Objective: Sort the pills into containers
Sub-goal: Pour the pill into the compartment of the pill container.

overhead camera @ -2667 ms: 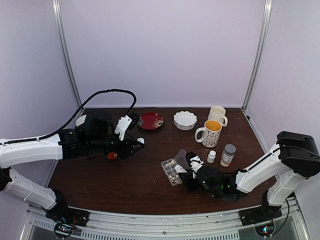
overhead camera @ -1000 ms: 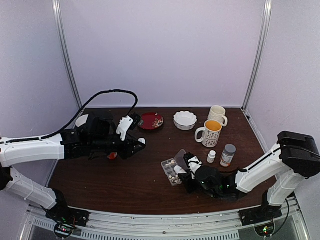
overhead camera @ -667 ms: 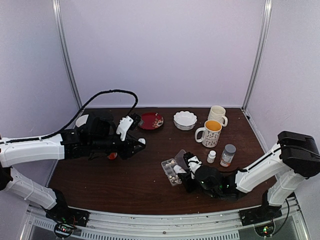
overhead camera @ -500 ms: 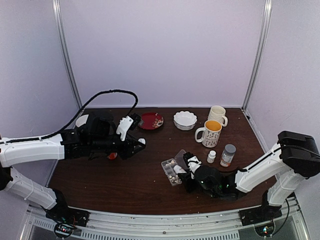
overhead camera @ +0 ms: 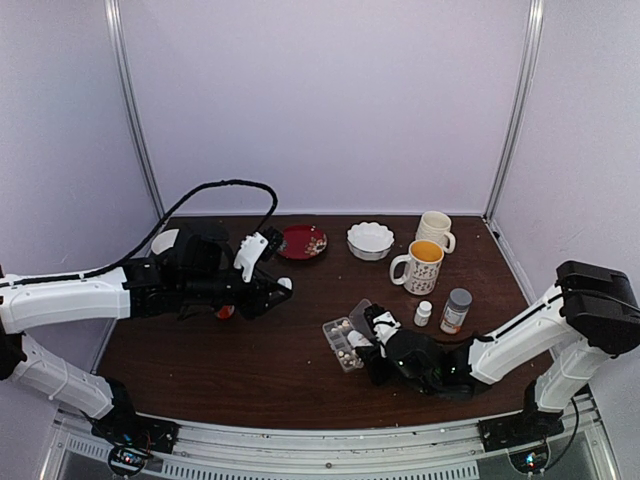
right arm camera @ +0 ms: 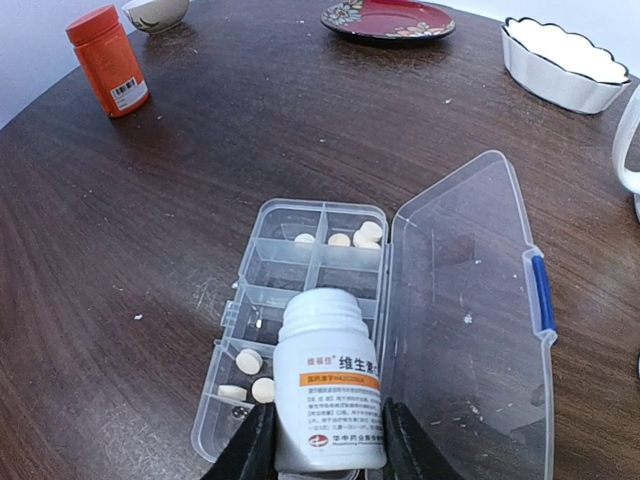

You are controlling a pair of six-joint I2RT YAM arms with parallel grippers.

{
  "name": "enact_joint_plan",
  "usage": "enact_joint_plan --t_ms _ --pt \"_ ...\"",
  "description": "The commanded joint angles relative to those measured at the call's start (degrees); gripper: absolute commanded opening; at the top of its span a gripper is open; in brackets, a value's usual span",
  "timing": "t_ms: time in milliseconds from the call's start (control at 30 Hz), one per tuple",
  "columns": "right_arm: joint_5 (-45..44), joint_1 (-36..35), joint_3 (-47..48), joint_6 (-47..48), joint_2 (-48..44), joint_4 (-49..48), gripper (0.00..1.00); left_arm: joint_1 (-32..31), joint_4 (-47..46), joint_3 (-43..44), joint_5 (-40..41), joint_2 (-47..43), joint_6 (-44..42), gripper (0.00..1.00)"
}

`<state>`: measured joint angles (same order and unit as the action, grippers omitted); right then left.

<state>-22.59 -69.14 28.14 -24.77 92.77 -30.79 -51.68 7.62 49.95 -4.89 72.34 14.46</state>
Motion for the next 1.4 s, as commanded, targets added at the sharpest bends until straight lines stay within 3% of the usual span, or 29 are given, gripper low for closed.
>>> enact_joint_plan --t_ms 0,67,167,267,367,467,600,700,800,900,1000,1133,1233,1367 --pt "-0.41 -0.29 1.39 0.64 -1.11 1.70 0.00 0.45 -1.64 1.65 -0.64 0.45 -0.16 0.06" --pt "-0.42 -0.29 -0.18 0.38 -1.61 -1.40 0.00 0.45 -1.31 1.96 -0.92 0.72 -0.20 0.06" --pt "-0.65 -0.25 3.22 0.45 -0.40 5.02 0.00 0.44 -1.58 1.90 -1.05 0.93 -0.30 0.06" --pt "-0.78 -0.30 0.81 0.34 -1.87 0.86 0.00 0.45 -1.34 2.07 -1.22 0.88 -0.37 0.06" --pt "-1.79 -0.17 4.07 0.62 -0.61 7.58 0.00 0.44 -1.44 1.90 -1.09 0.80 -0.47 0.06" --pt "-1.06 -0.33 1.96 0.60 -1.96 3.55 0.00 0.44 -1.14 2.15 -1.09 0.88 -0.57 0.06" --pt "-1.19 -0.25 4.60 0.56 -0.76 9.11 0.00 0.45 -1.60 1.83 -1.05 0.61 -0.42 0.06" --pt "-1.03 -0.17 2.90 0.27 -1.16 6.24 0.00 0.49 -1.41 1.90 -1.18 0.70 -0.31 0.06" --pt "-1.03 0.02 5.83 0.22 0.12 11.75 0.00 0.44 -1.51 1.73 -1.20 0.65 -0.26 0.06" --pt "-0.44 0.02 3.06 0.01 -1.13 6.69 0.00 0.45 -1.39 1.73 -1.17 0.62 -0.30 0.06" --pt "-0.72 0.11 6.04 0.18 0.11 12.14 0.00 0.44 -1.56 1.56 -1.10 0.50 -0.22 0.06" --pt "-0.98 -0.11 3.24 0.13 -1.48 7.35 0.00 0.44 -1.39 1.56 -1.18 0.53 -0.13 0.06" --pt "-0.81 0.14 6.70 0.34 0.85 13.23 0.00 0.44 -1.73 1.38 -1.18 0.51 -0.04 0.06" --pt "0.14 0.09 3.68 -0.04 -0.33 7.57 0.00 0.44 -1.41 1.47 -1.14 0.44 -0.07 0.06"
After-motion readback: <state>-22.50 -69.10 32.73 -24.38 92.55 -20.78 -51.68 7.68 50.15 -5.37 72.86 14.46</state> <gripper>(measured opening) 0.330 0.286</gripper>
